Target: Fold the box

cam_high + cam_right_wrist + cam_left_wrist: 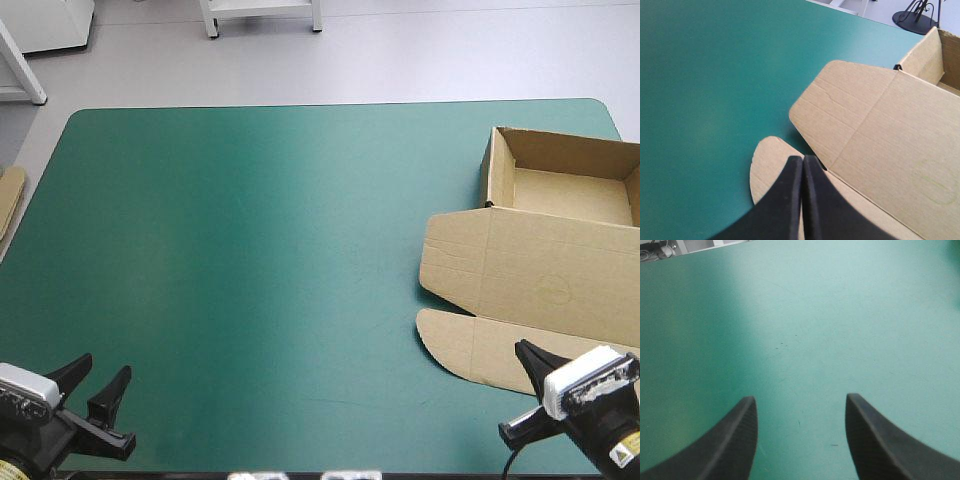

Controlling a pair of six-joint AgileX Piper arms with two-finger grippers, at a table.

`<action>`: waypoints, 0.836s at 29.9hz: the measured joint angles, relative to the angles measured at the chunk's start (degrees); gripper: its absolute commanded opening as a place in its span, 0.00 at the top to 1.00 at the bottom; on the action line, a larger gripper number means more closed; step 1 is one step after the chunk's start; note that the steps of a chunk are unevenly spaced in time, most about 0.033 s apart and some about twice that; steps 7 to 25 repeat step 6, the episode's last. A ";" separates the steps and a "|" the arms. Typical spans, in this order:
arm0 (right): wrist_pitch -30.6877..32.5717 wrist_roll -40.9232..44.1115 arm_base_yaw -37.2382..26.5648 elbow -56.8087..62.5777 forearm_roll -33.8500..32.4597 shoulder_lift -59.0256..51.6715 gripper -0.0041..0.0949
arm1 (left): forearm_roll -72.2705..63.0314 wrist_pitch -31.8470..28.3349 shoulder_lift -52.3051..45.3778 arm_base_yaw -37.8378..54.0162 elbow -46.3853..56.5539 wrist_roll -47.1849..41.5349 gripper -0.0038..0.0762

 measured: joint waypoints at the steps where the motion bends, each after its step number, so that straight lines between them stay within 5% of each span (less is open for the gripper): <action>1: 0.00 0.41 0.00 1.29 -0.71 -1.89 0.98 | -0.79 0.00 -0.77 0.00 0.43 0.83 0.47; 25: 0.46 2.33 0.01 5.11 -1.74 -8.31 0.98 | -2.23 0.95 -4.74 0.00 2.64 2.34 0.47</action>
